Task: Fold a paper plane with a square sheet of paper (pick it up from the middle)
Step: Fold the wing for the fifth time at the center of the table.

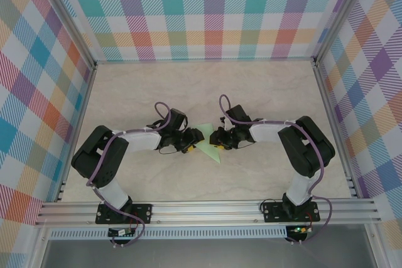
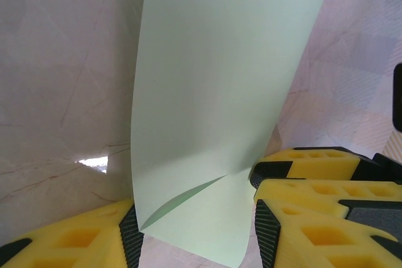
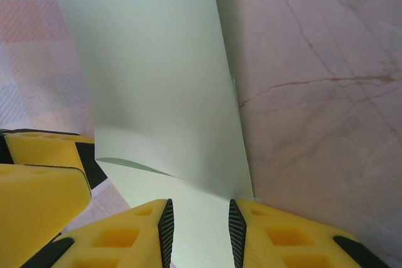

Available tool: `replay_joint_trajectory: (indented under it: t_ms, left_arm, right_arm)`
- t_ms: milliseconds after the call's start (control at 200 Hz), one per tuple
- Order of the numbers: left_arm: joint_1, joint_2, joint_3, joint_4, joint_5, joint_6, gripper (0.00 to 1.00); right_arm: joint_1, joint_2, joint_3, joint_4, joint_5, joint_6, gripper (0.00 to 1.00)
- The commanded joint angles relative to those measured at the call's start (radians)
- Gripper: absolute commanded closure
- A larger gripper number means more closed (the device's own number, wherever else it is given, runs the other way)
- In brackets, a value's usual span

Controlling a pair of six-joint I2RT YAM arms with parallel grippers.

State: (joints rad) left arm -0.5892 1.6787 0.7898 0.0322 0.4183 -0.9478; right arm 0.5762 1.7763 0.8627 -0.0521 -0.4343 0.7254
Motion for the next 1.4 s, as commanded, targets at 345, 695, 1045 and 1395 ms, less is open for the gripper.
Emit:
replay_joint_trajectory:
  t_ms: [345, 695, 1045, 1395]
  left_arm:
    - [-0.024, 0.012, 0.033, 0.044, 0.005, -0.035, 0.80]
    - [-0.029, -0.019, 0.045, 0.008, -0.049, -0.066, 0.93]
    - [-0.029, -0.027, 0.072, -0.041, -0.065, -0.095, 0.93]
    - [-0.028, -0.024, 0.101, -0.061, -0.047, -0.112, 0.93]
  right_arm:
    - [-0.013, -0.092, -0.045, 0.052, 0.017, -0.114, 0.54]
    - [0.025, -0.268, -0.100, 0.037, 0.253, -0.354, 0.28]
    - [0.194, -0.327, -0.188, 0.137, 0.484, -0.625, 0.24]
    - [0.305, -0.301, -0.291, 0.382, 0.526, -0.815, 0.37]
